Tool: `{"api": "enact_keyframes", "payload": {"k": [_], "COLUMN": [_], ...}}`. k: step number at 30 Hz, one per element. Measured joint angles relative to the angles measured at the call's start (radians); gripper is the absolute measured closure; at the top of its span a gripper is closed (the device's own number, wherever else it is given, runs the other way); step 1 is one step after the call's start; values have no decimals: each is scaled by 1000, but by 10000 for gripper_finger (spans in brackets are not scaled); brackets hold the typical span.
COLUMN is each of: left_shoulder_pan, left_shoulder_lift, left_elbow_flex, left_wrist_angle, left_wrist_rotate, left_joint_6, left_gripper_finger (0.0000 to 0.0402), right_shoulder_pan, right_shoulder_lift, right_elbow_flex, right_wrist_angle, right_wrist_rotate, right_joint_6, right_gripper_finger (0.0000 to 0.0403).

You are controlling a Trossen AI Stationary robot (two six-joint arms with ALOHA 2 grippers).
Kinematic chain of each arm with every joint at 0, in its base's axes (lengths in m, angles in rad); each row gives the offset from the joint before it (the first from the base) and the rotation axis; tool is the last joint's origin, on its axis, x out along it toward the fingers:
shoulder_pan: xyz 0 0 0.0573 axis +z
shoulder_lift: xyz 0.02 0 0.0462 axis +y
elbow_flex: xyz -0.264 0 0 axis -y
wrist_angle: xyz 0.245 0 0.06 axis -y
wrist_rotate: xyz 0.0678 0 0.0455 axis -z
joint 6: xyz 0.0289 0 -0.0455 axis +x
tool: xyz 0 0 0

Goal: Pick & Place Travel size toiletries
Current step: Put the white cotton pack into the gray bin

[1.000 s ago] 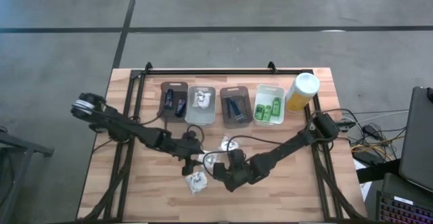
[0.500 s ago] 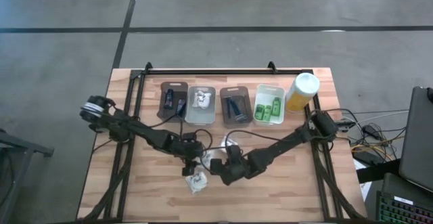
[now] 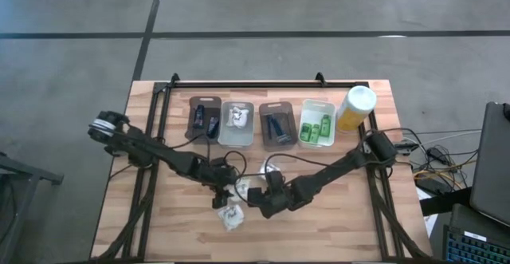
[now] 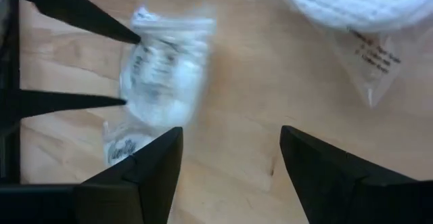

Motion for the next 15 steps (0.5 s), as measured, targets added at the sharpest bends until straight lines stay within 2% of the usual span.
{"api": "enact_keyframes", "payload": {"k": [8, 11, 15], "left_shoulder_pan": [17, 72, 160], "left_shoulder_lift": [-151, -150, -80], "left_elbow_flex": [20, 29, 32], "left_wrist_angle": [11, 25, 80], "left_wrist_rotate": [-80, 10, 162], "left_joint_6": [262, 299, 402], "left_gripper_finger": [172, 172, 172], "right_shoulder_pan": [16, 38, 95], "right_shoulder_lift": [-26, -54, -106], "right_elbow_flex": [1, 1, 1], "right_wrist_angle": [-35, -83, -204], "right_wrist_rotate": [-1, 8, 89], "right_joint_6": [-50, -34, 45], "right_gripper_finger": [163, 154, 141]}}
